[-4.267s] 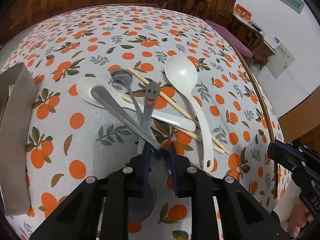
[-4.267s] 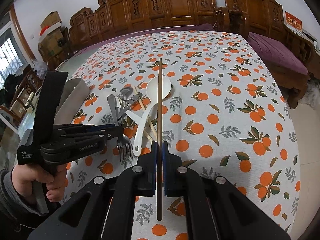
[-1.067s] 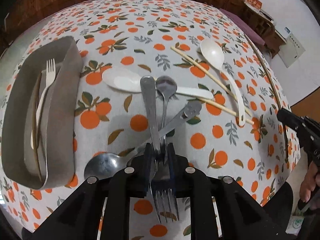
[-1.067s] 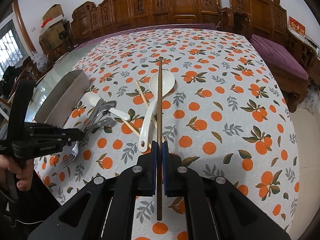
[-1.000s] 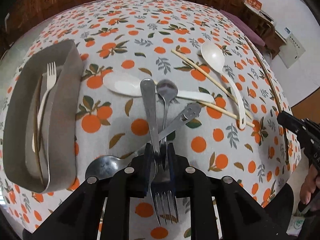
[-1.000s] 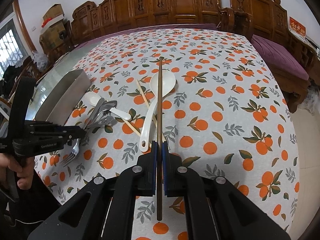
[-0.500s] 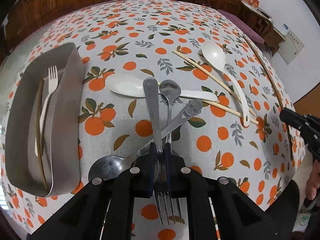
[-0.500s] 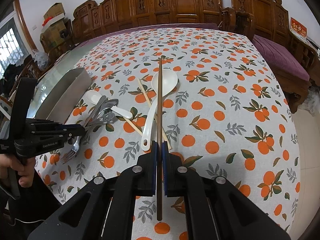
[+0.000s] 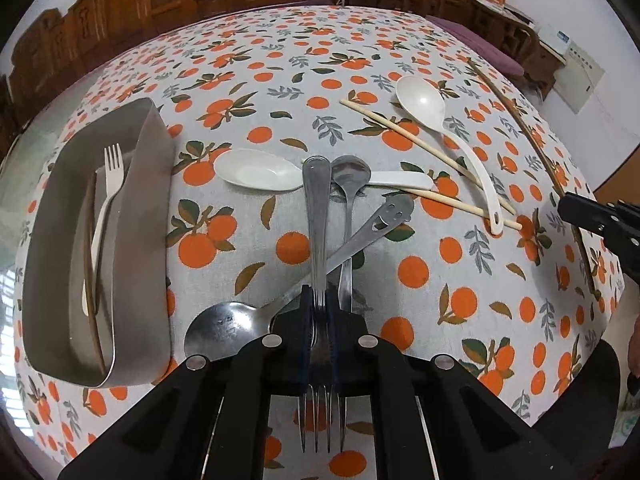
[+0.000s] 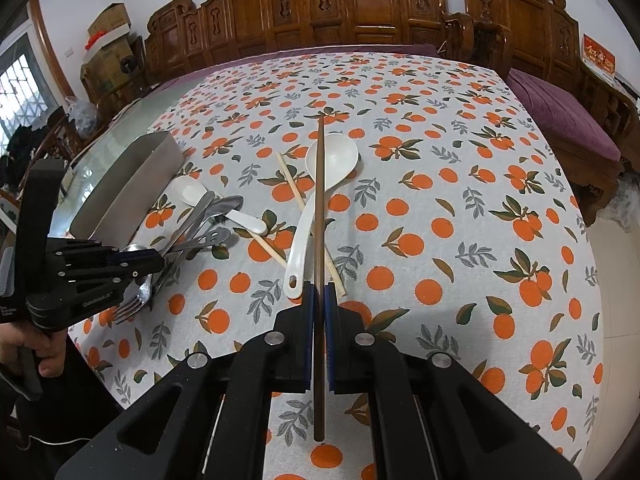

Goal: Organize utensils

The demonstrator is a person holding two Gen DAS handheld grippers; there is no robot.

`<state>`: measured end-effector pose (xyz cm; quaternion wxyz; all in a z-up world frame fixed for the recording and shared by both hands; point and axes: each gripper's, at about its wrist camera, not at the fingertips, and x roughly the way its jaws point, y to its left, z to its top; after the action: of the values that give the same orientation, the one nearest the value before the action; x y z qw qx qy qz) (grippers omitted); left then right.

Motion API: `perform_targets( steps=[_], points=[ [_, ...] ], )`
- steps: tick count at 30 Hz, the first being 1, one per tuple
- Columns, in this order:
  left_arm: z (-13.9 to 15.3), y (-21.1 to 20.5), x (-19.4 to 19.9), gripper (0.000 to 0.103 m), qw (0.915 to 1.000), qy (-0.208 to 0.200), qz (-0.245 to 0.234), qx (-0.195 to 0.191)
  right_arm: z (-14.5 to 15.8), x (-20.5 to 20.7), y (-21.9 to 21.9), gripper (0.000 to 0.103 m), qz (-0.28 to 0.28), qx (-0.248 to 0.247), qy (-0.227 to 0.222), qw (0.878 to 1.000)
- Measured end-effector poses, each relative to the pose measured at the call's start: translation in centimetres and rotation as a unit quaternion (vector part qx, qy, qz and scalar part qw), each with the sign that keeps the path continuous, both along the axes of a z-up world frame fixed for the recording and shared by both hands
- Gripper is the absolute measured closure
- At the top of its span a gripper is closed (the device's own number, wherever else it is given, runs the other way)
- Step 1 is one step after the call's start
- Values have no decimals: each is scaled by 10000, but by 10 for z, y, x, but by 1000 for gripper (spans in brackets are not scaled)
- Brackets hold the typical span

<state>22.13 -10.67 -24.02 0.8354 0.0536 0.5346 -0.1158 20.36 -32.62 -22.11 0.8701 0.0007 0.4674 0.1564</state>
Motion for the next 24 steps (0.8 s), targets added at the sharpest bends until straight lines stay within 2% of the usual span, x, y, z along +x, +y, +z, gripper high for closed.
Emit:
perform_targets(
  steps=[11,19,24],
  points=[
    [34,6,-2,97,9992,-319,-102,-219,7,-3,19,97,221,27,-43,9997],
    [73,33,4,97,9977,-648,-24,-212,18,0,58,97,521,132,-128,9985],
    [86,59,11,97,9968,-775,131,-153,19,8,83,97,616,210,-125,9978]
  ],
)
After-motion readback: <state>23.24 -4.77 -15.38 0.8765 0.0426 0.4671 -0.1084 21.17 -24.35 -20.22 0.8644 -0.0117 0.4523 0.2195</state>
